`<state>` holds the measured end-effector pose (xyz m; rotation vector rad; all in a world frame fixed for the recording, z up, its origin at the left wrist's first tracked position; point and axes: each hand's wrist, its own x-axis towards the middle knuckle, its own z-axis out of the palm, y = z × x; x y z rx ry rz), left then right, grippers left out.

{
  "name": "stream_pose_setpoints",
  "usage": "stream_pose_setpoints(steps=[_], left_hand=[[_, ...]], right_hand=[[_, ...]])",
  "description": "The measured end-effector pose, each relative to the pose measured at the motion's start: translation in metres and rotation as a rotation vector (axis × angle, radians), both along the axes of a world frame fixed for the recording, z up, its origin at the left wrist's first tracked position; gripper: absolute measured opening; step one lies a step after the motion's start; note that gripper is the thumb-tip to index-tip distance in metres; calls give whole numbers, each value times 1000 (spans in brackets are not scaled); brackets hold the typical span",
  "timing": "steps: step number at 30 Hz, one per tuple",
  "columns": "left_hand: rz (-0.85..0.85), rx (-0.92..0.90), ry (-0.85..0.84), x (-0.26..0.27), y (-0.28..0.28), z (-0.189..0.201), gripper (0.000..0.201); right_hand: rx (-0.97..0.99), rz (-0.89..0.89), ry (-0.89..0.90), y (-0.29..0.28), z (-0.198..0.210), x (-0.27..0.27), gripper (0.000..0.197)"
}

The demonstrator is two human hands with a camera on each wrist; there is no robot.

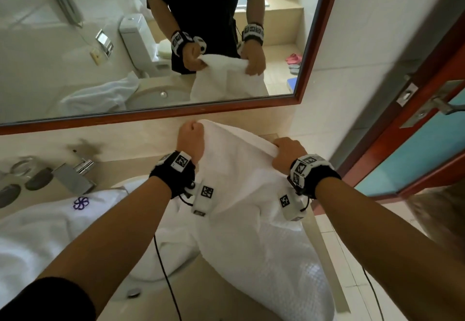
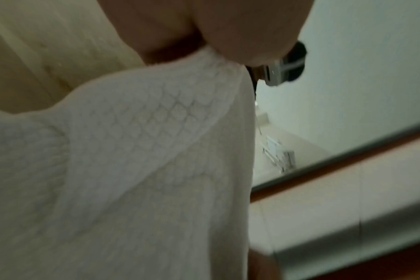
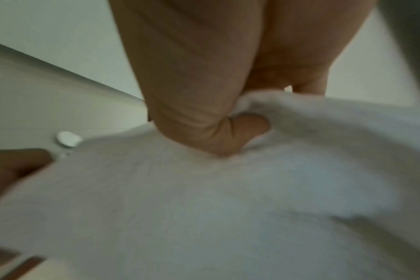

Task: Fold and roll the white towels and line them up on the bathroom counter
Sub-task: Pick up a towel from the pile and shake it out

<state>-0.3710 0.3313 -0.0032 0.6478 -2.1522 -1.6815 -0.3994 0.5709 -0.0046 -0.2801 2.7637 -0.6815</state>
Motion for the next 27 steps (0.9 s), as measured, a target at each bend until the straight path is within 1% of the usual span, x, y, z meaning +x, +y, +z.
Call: stream_pose_setpoints(steps=[1,3,6,9,11,12,14,15,18,20,21,22,24,25,26,27], left_hand=[[36,58,-19,-3,-6,1,31],[72,64,-59,-7,-17,-2,30],[51,-59,-126,-6,-24,-3,31],[-55,-340,-249,0,-31,-8,26],[-66,-335,-259,5,-36,-12,29],[-70,-341,-260,6,-37,-14,28],[-65,-394,-283,4,-39,-17,23],[-44,-378,-274,0,-42,-19,21],[79,-248,-196,-6,-49,-16,26],[129,-256,-207,-8,-51,-15,26],[143,-277,-232,-8,-51,-17,25],[140,-275,-268,-9,-50,-21,29],[70,-201,-362,-10,-53,-33,51],[18,-154,-402,-9,-54,-39,63],[-22,-137,-445,-7,-53,-45,72],[-35,-155,-475,-5,-53,-52,77]], right_hand=[[21,-89,0,9,-9,-2,35],[43,-212,-31,22,-24,-4,23],[-5,-264,-94,29,-35,-10,26],[-74,-353,-68,39,-31,-20,25],[-89,-415,-27,49,-28,-29,24],[-79,-419,-8,51,-27,-32,23],[-68,-404,62,51,-24,-37,22],[-96,-403,123,48,-21,-39,22],[-344,-436,361,38,-3,-46,23],[-403,-398,527,30,10,-55,23],[-394,-360,567,27,14,-62,25],[-344,-325,551,24,15,-69,31],[-119,-299,383,21,10,-82,59],[-23,-304,303,20,5,-85,68],[14,-307,239,20,0,-86,69],[-16,-312,177,19,-6,-85,66]])
